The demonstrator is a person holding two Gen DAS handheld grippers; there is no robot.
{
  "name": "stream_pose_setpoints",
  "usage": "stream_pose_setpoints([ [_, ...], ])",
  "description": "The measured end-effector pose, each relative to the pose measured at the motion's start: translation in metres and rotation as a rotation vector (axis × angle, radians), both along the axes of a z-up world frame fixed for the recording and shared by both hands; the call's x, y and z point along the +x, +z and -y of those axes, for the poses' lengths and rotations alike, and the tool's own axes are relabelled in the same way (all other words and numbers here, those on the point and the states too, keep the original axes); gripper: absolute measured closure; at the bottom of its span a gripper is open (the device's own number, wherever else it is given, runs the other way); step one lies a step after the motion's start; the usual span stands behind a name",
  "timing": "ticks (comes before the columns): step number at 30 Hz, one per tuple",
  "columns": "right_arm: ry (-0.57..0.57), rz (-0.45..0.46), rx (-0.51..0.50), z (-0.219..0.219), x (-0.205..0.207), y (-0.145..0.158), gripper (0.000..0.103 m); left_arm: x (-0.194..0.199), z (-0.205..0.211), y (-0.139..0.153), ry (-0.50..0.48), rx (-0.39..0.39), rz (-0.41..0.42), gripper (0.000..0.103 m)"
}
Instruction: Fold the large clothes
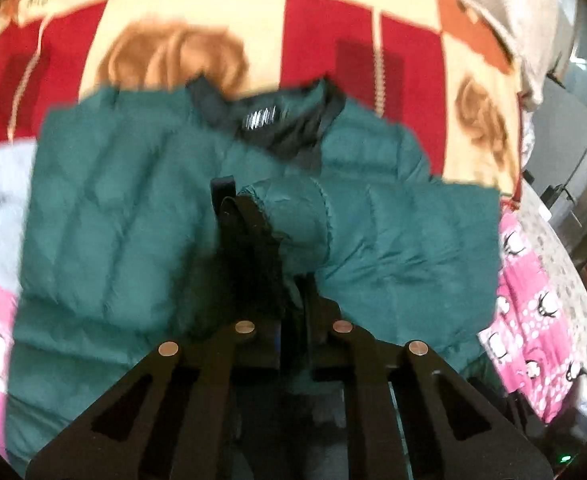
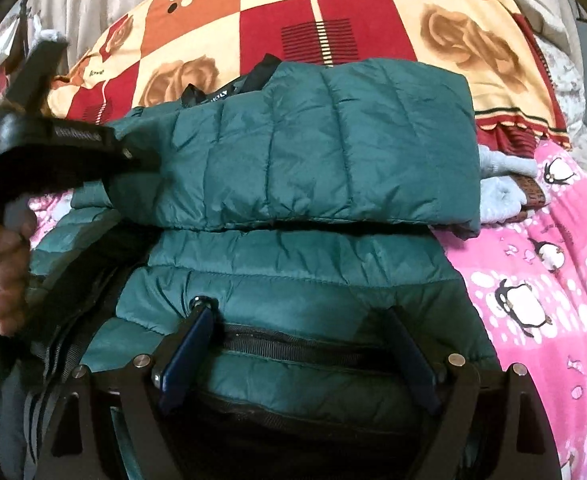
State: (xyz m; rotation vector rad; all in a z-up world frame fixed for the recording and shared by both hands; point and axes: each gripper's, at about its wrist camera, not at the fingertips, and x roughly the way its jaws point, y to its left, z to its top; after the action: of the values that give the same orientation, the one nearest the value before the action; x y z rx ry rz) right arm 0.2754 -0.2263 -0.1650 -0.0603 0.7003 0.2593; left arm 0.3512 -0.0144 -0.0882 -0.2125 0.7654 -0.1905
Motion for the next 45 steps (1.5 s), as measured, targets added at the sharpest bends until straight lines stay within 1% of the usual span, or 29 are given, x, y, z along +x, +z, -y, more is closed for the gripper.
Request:
stream_pose_setpoints([
  [3, 0.000, 0.001, 0.001, 0.001, 0.000, 0.000, 0.018, -0.008, -0.016, 0.044, 0.009, -0.031, 0.104, 0.096],
  [5, 0.000, 0.000, 0.001, 0.002, 0.000, 0.000, 0.018, -0.014, -0.032, 0.069, 0.026, -0.032, 0.164, 0.096],
  [8, 0.000, 0.001, 0.000, 0.001, 0.000, 0.000, 0.018, -0.022, -0.060, 0.092, 0.065, -0.010, 0.219, 0.096],
  [10, 0.000, 0.001, -0.001, 0.001, 0.000, 0.000, 0.018, -0.025, -0.086, 0.095, 0.106, 0.004, 0.227, 0.096],
  [12, -0.001, 0.002, -0.004, 0.001, -0.001, 0.000, 0.018, -0.024, -0.108, 0.085, 0.143, 0.024, 0.194, 0.096],
  [14, -0.002, 0.002, -0.007, 0.001, -0.001, -0.001, 0.018, -0.020, -0.128, 0.062, 0.160, 0.029, 0.120, 0.096],
  [15, -0.002, 0.002, -0.008, 0.000, -0.001, -0.001, 0.018, -0.016, -0.134, 0.045, 0.156, 0.024, 0.066, 0.096],
  [17, -0.001, 0.000, -0.007, 0.001, 0.000, -0.001, 0.018, -0.015, -0.137, 0.022, 0.158, 0.044, 0.009, 0.096],
  [19, 0.000, -0.001, -0.005, 0.001, 0.000, -0.001, 0.018, -0.014, -0.136, 0.002, 0.159, 0.058, -0.026, 0.096],
  [22, 0.001, -0.008, -0.006, 0.001, 0.000, 0.000, 0.018, -0.020, -0.138, -0.006, 0.167, 0.033, -0.033, 0.096],
  [25, -0.002, -0.027, -0.008, 0.000, 0.001, 0.002, 0.017, -0.025, -0.140, -0.006, 0.197, 0.055, -0.046, 0.096],
  [27, 0.000, -0.062, -0.007, 0.001, 0.001, 0.006, 0.017, -0.032, -0.142, -0.001, 0.203, 0.057, -0.007, 0.096],
  [28, 0.023, -0.093, 0.003, 0.001, 0.002, 0.012, 0.018, -0.038, -0.142, 0.005, 0.219, 0.069, 0.021, 0.090],
  [29, 0.042, -0.107, 0.022, 0.003, 0.003, 0.019, 0.022, -0.040, -0.142, 0.009, 0.236, 0.085, 0.038, 0.083],
  [30, 0.052, -0.089, 0.051, 0.006, 0.003, 0.031, 0.023, -0.044, -0.141, 0.015, 0.262, 0.103, 0.057, 0.079],
  [31, 0.050, -0.044, 0.071, 0.010, 0.002, 0.048, 0.023, -0.047, -0.141, 0.019, 0.284, 0.110, 0.073, 0.071],
  [32, 0.040, 0.008, 0.077, 0.014, 0.005, 0.065, 0.023, -0.049, -0.141, 0.022, 0.303, 0.109, 0.090, 0.059],
  [33, 0.031, 0.045, 0.076, 0.016, 0.010, 0.079, 0.023, -0.051, -0.137, 0.025, 0.317, 0.103, 0.107, 0.052],
  [34, 0.029, 0.069, 0.073, 0.017, 0.020, 0.090, 0.023, -0.049, -0.134, 0.025, 0.313, 0.096, 0.106, 0.039],
  [36, 0.033, 0.075, 0.066, 0.017, 0.044, 0.101, 0.023, -0.044, -0.122, 0.019, 0.258, 0.080, 0.082, 0.037],
  [37, 0.055, 0.069, 0.064, 0.014, 0.059, 0.104, 0.023, -0.041, -0.114, 0.015, 0.229, 0.090, 0.071, 0.038],
  [38, 0.078, 0.069, 0.058, 0.010, 0.073, 0.105, 0.025, -0.040, -0.108, 0.013, 0.214, 0.105, 0.074, 0.037],
  [40, 0.141, 0.096, 0.038, -0.003, 0.091, 0.106, 0.027, -0.035, -0.098, 0.007, 0.185, 0.136, 0.091, 0.037],
  [41, 0.181, 0.104, 0.042, -0.008, 0.099, 0.106, 0.027, -0.029, -0.096, 0.003, 0.181, 0.151, 0.081, 0.037],
  [42, 0.221, 0.099, 0.038, -0.014, 0.109, 0.102, 0.027, -0.018, -0.097, -0.006, 0.189, 0.175, 0.044, 0.037],
  [43, 0.222, 0.083, 0.013, -0.018, 0.120, 0.094, 0.027, -0.010, -0.098, -0.015, 0.197, 0.192, 0.010, 0.037],
  [44, 0.200, 0.047, -0.011, -0.019, 0.132, 0.081, 0.027, 0.000, -0.101, -0.028, 0.211, 0.210, -0.040, 0.037],
  [45, 0.187, 0.008, -0.016, -0.018, 0.141, 0.070, 0.027, 0.009, -0.106, -0.044, 0.219, 0.201, -0.095, 0.034],
])
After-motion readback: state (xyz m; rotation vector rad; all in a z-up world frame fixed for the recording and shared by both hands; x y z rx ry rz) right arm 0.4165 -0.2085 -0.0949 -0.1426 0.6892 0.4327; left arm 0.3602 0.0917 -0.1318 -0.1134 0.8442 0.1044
